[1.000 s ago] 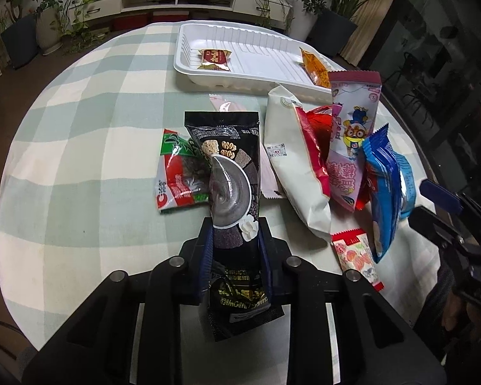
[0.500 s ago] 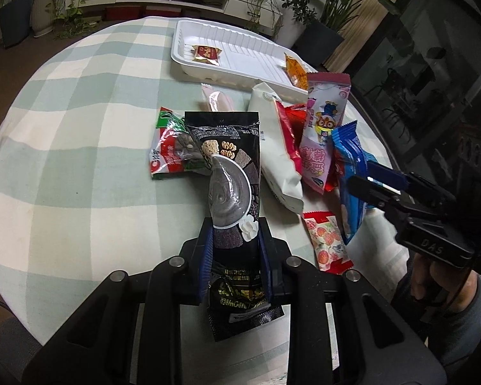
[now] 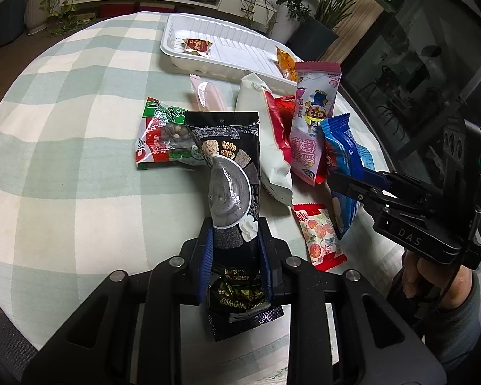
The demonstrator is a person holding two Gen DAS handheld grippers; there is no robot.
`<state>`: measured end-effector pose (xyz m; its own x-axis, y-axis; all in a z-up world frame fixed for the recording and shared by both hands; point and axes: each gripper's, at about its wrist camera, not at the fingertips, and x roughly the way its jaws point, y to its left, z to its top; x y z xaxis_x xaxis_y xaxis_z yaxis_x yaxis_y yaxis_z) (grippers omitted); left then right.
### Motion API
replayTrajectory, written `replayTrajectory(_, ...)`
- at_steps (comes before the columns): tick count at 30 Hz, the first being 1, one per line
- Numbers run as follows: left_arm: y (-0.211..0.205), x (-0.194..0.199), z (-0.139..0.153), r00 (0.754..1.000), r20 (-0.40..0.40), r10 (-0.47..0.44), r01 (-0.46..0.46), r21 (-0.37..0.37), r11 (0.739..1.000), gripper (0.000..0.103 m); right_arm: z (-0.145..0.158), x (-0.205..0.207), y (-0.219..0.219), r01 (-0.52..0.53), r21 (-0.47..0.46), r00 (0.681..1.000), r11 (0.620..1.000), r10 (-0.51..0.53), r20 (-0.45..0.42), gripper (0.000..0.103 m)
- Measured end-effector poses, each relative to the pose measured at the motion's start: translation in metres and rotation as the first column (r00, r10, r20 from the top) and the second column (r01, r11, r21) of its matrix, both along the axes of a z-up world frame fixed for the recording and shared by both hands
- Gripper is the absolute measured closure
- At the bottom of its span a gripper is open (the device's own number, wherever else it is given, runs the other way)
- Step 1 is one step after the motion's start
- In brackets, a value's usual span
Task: Organize snacks
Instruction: 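Grasp the blue cake packet with the right tool and lift it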
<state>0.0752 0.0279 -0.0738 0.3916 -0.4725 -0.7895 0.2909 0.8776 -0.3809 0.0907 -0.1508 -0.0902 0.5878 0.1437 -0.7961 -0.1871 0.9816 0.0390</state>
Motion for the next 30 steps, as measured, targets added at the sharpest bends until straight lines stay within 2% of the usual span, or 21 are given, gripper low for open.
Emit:
replayTrajectory(5, 0.001, 0.002, 0.0, 1.0, 0.001, 0.0, 0.0, -0.016, 1.0, 0.08, 0.002, -0.001, -0.004, 0.003, 0.044, 1.0, 0.999, -0.003, -0.002, 0.075)
replayTrajectory(17, 0.009, 0.003, 0.006, 1.0, 0.016, 0.008, -0.008, -0.052, 0.999, 0.08, 0.021, -0.013, -0.014, 0.018, 0.186, 1.0, 0.982, -0.021, 0.014, 0.076)
replayTrajectory(30, 0.026, 0.01, 0.016, 0.999, 0.023, 0.033, -0.031, -0.105, 0.994, 0.08, 0.029, -0.012, -0.058, 0.113, 0.317, 0.993, 0.942, -0.121, 0.004, 0.076)
